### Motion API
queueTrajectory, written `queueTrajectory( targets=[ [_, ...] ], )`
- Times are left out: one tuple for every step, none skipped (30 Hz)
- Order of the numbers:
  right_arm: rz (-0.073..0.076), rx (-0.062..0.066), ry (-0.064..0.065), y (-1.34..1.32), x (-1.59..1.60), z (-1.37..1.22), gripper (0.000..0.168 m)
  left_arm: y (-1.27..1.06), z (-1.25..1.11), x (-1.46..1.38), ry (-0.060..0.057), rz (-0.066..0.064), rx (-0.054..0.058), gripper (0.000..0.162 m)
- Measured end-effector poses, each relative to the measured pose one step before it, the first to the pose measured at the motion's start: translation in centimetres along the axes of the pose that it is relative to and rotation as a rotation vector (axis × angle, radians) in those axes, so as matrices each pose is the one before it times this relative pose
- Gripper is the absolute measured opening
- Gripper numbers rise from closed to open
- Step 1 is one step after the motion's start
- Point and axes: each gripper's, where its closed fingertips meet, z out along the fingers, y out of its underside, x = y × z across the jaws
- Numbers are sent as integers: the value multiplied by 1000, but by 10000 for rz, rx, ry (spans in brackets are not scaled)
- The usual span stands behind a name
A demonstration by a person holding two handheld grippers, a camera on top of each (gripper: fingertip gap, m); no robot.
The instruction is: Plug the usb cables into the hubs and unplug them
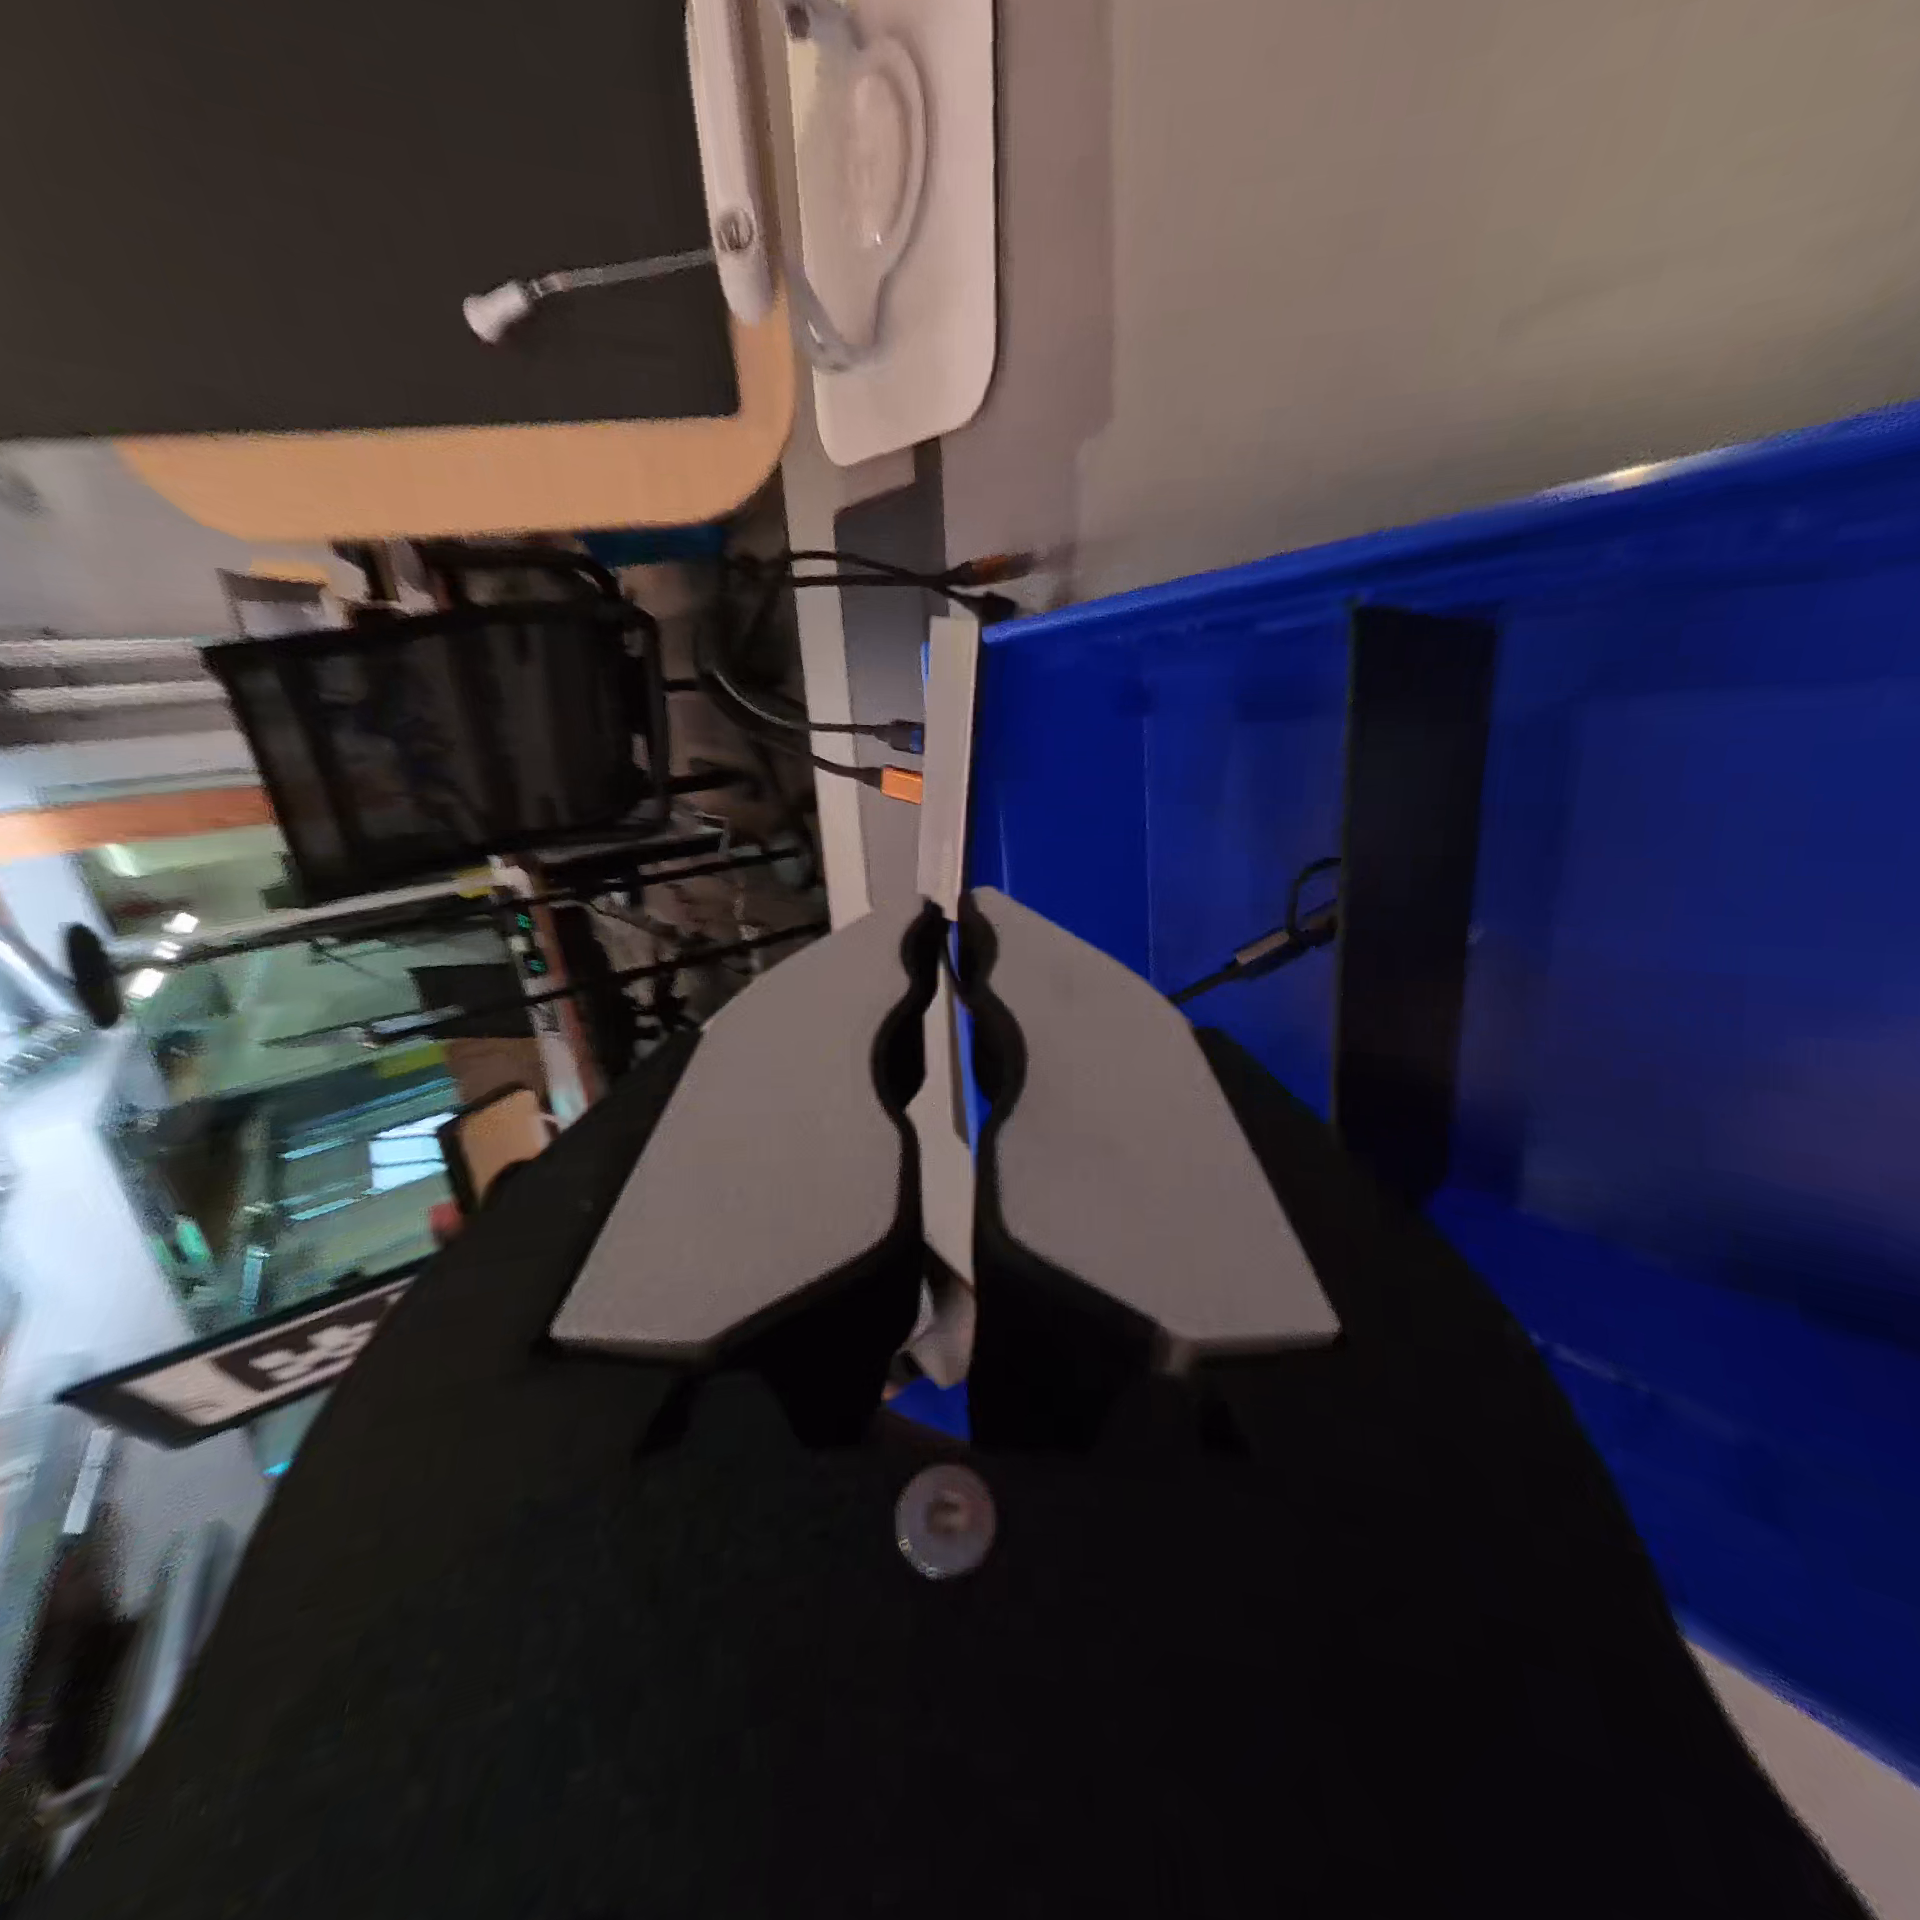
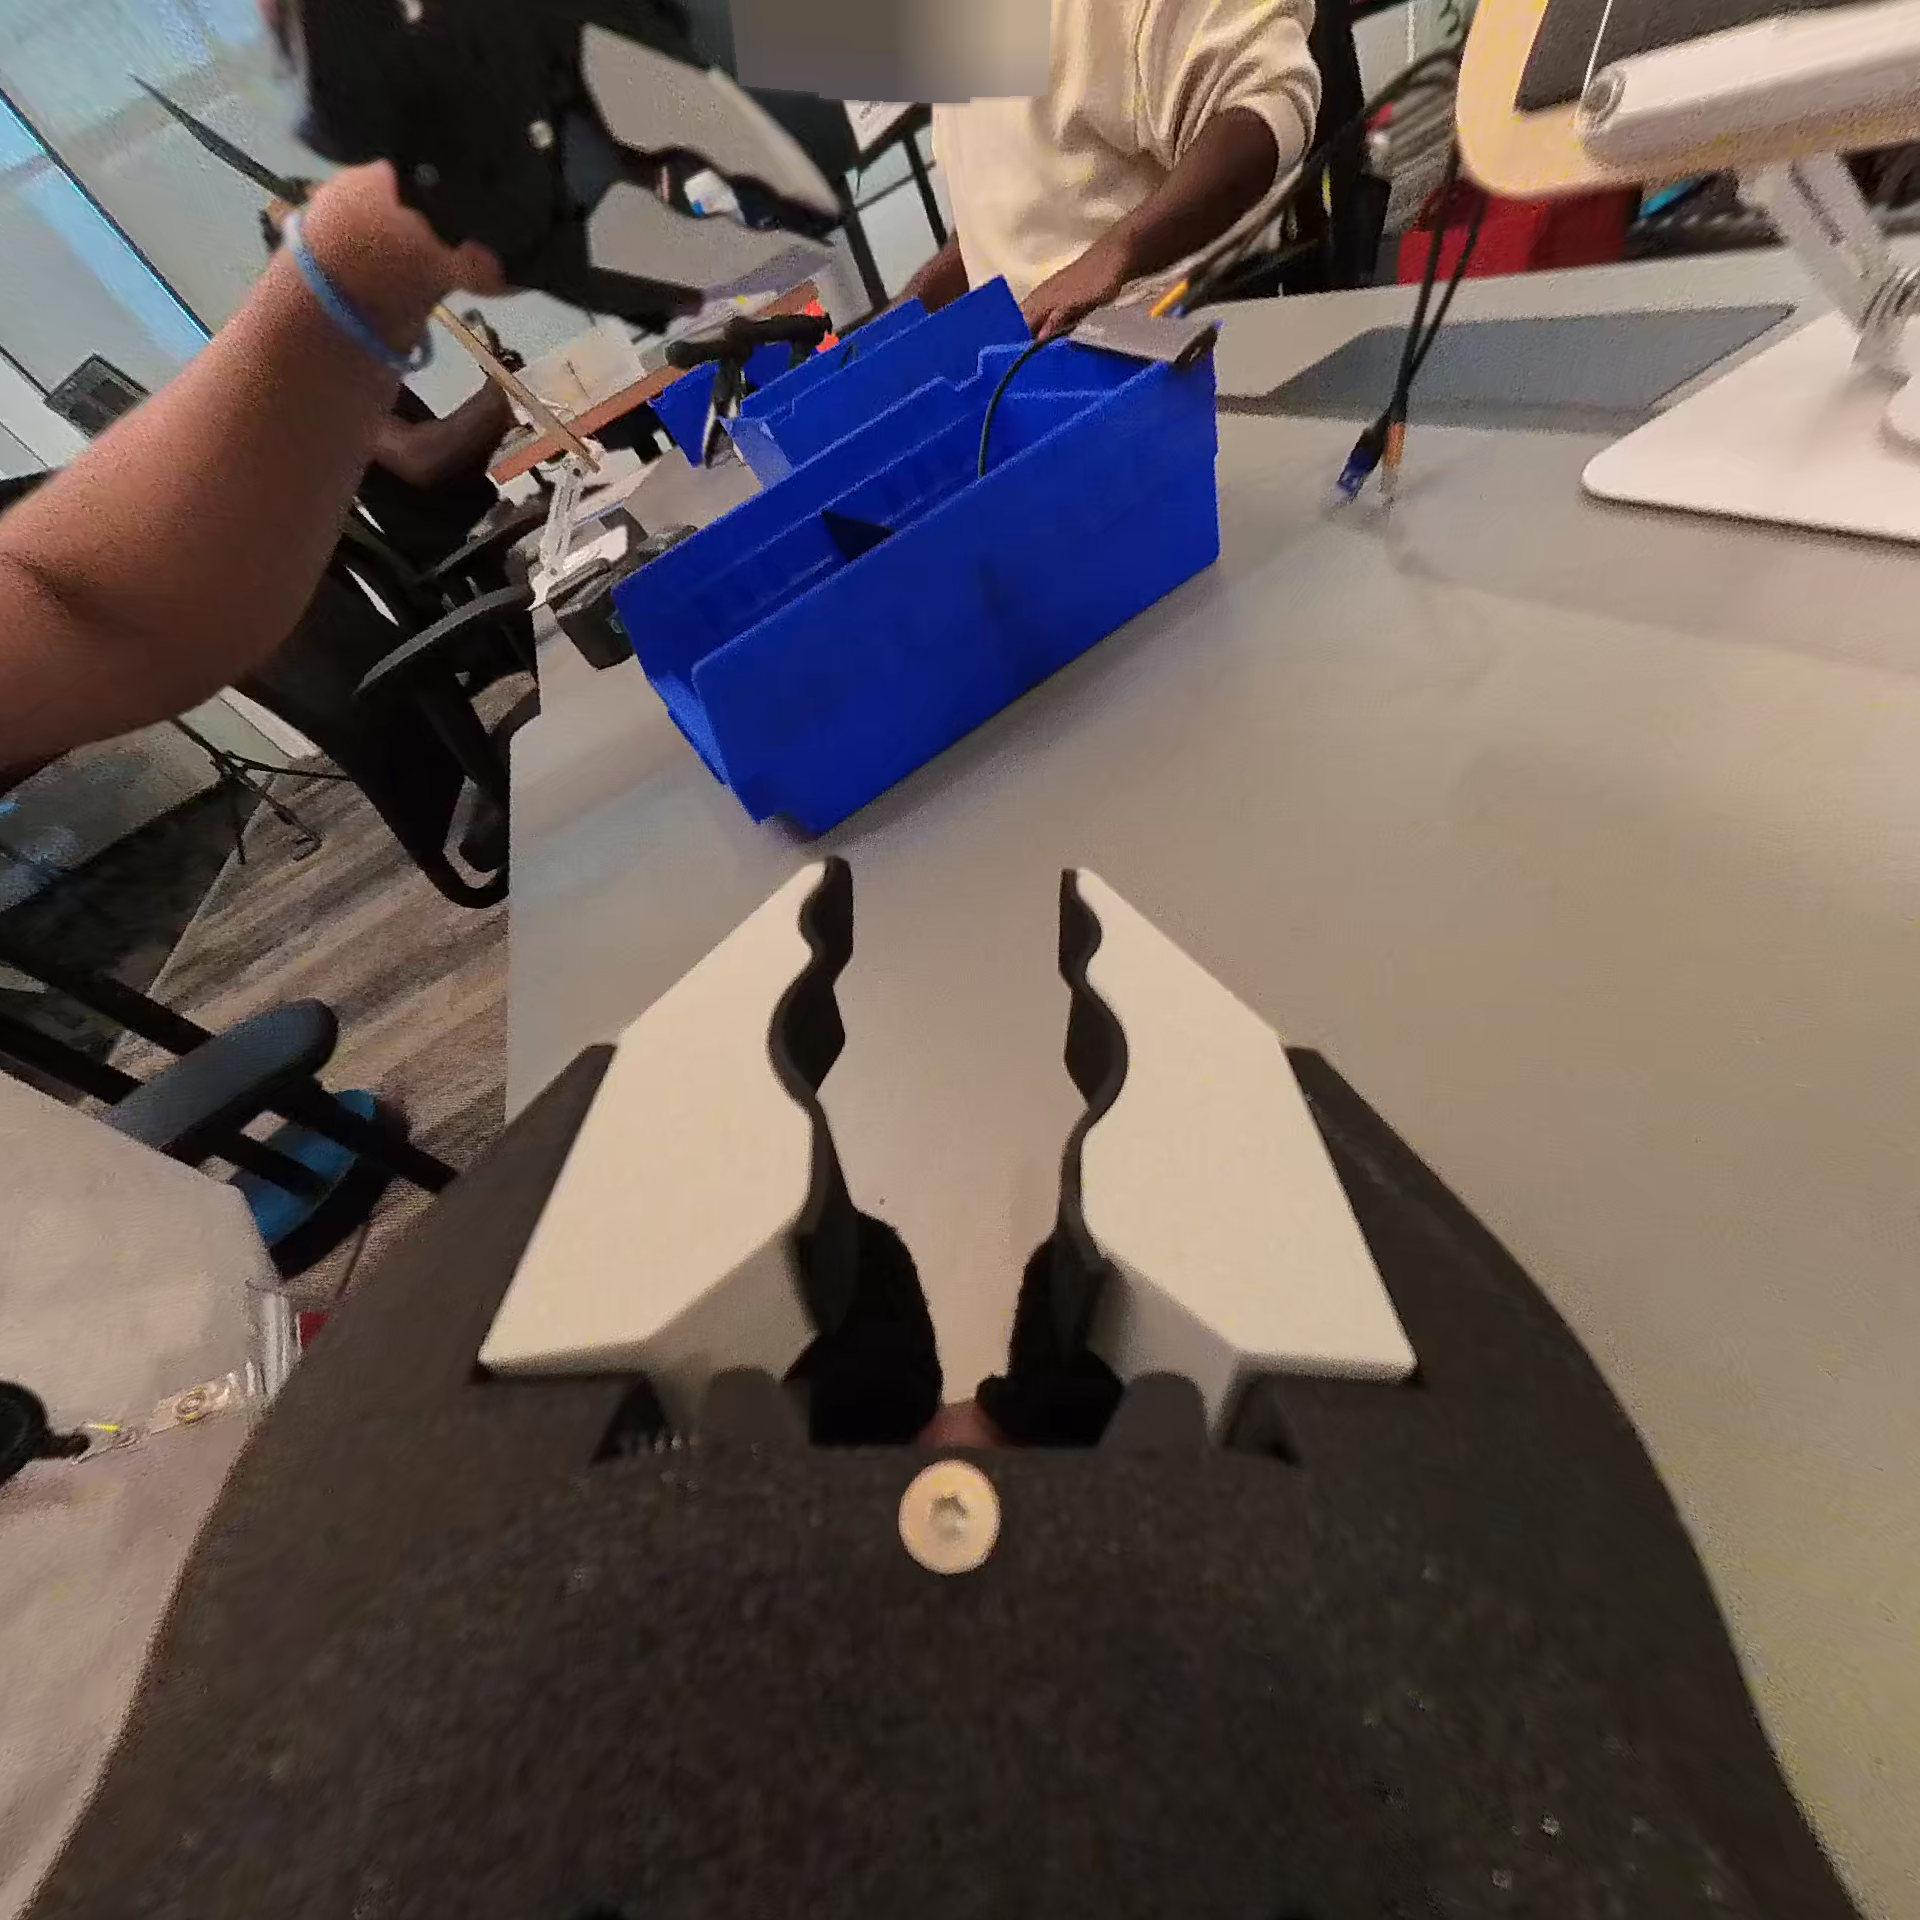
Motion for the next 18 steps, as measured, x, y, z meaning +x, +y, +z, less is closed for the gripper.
queueTrajectory(
  targets=[
    [152, 38, -77, 306, -162, -52, 38, 453, 1115, -25, 334, -350, 23, 7],
    [178, 76, -117, 165, -229, 6, 38, 482, 1266, 152, 611, -398, -30, 11],
    [168, 6, -153, 188, -263, 77, 38, 459, 1399, -235, 492, -415, -83, 19],
    [98, -101, -157, 281, -268, 132, 38, 301, 1455, -450, 384, -357, -5, 26],
    [3, -162, -110, 331, -200, 146, 38, 420, 1511, -300, 500, -277, -109, 31],
    [-75, -160, -19, 309, -93, 139, 38, 689, 1538, -610, 310, -259, -339, 38],
    [-120, -140, 22, 264, -52, 115, 38, 682, 1464, -670, 209, -209, -410, 48],
    [-115, -126, -14, 241, -111, 82, 38, 491, 1315, -452, 240, -108, -328, 54],
    [-73, -104, -65, 208, -170, 56, 38, 256, 1150, -428, 112, -12, -209, 55],
    [-27, -85, -92, 188, -163, 30, 38, 105, 944, -386, 1, 54, -146, 53],
    [19, -64, -84, 181, -98, 22, 38, 74, 758, -337, -56, 68, -137, 49],
    [60, -41, -69, 161, -18, 6, 38, 136, 608, -102, 16, 66, -166, 43],
    [92, -14, -74, 141, 16, -30, 38, 139, 471, 248, 175, 59, -138, 40],
    [118, 24, -72, 84, 51, -44, 38, 34, 284, 305, 126, 78, -45, 30],
    [132, 57, -61, 11, 80, -65, 38, -5, 39, 62, -67, 112, 2, 26],
    [130, 54, -60, -17, 93, -70, 38, 27, -173, 21, -59, 81, -28, 25],
    [110, 38, -51, -25, 81, -82, 38, -72, -353, -27, -123, 16, 62, 25],
    [74, 46, -32, -80, 80, -73, 38, -260, -558, -137, -242, 15, 234, 24]
  ],
)
